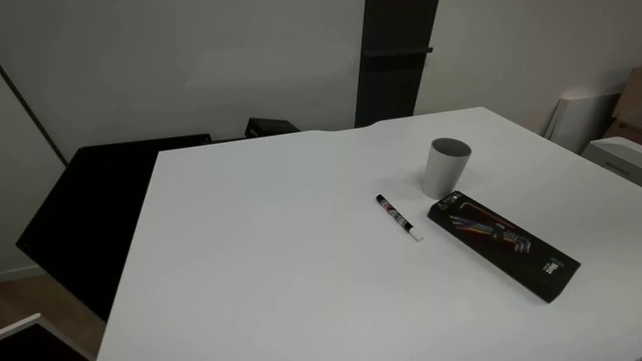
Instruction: Put the pen in the mug
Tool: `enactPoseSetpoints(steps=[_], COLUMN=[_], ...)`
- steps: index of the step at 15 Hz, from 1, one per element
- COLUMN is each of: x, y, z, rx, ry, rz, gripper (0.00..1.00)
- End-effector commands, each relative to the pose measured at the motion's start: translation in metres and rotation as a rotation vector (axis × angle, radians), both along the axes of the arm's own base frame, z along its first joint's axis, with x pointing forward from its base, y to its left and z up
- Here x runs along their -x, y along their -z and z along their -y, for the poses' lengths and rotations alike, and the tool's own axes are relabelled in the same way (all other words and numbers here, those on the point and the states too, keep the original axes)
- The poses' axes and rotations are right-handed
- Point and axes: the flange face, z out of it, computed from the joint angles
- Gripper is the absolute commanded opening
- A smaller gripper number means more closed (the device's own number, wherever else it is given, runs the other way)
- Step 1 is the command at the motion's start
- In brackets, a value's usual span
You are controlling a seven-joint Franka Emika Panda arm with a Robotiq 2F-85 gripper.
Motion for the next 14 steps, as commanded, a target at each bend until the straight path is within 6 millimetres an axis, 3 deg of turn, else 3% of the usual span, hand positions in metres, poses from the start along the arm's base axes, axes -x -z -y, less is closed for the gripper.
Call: enactPoseSetpoints(steps=[1, 11, 12, 14], x=[-0.014, -0.096, -0.105, -0.118], y=[0.012, 0.106, 0.103, 0.116], z=[-0.012, -0.084, -0.077, -0.085], rx=[0.025, 0.055, 0.058, 0.059], ry=[-0.030, -0.174, -0.182, -0.200], rz=[-0.006, -0.042, -0.050, -0.069], gripper=[1.00, 1.00, 1.00, 1.00])
